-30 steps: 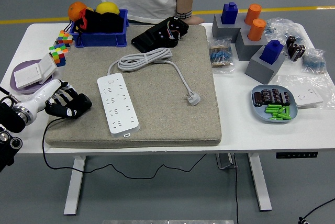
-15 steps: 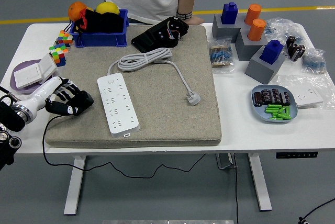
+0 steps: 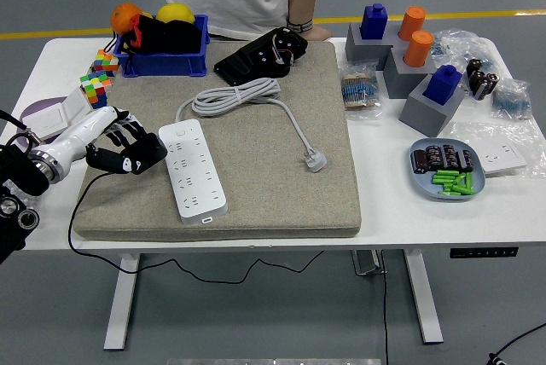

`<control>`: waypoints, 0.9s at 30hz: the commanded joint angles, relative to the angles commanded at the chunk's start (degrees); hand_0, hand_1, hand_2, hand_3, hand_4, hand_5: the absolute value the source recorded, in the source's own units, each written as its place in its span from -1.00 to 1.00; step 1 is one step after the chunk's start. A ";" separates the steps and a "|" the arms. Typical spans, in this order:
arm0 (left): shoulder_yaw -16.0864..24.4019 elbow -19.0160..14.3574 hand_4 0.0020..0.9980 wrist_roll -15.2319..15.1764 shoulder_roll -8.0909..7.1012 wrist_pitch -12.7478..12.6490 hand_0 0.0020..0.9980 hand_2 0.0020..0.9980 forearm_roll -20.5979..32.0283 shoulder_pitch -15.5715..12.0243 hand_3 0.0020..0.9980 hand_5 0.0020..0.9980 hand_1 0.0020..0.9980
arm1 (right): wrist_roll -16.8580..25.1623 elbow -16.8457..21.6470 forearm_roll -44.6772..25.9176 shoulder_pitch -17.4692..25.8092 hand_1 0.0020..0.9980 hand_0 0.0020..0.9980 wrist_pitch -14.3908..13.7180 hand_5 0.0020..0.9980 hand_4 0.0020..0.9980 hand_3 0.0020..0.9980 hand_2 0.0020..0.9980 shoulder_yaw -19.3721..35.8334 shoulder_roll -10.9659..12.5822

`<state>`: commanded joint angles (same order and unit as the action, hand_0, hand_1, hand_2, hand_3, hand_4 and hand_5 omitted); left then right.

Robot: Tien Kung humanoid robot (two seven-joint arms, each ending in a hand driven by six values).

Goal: Press the white button,pick up the black plug,place it near the board,insert it into the board

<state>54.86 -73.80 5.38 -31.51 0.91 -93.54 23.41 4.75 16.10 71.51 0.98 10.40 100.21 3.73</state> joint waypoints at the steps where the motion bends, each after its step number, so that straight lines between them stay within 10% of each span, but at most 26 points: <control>1: -0.82 -0.04 0.51 0.00 -0.24 0.01 -0.08 -0.13 0.11 0.46 0.04 -1.00 -0.13 | 0.00 -0.01 0.02 0.01 0.40 0.45 0.00 -0.13 0.49 0.25 0.38 0.01 0.01; 12: -10.68 1.27 0.51 -0.66 -2.52 0.14 -0.08 -0.13 1.96 7.23 0.04 -1.00 -0.14 | 0.00 -0.07 -0.15 -0.27 0.40 0.45 -0.03 -0.14 0.49 0.25 0.37 -0.28 0.21; 27: -15.47 5.13 0.48 -1.56 -1.14 0.01 -0.08 -0.15 3.12 10.78 0.02 -1.00 -0.16 | -0.02 -0.16 -0.39 -0.18 0.40 0.45 -0.06 -0.14 0.48 0.24 0.37 -1.16 0.55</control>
<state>39.39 -68.67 3.82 -32.65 0.92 -90.42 34.19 4.73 15.94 71.12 0.80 10.34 99.06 4.29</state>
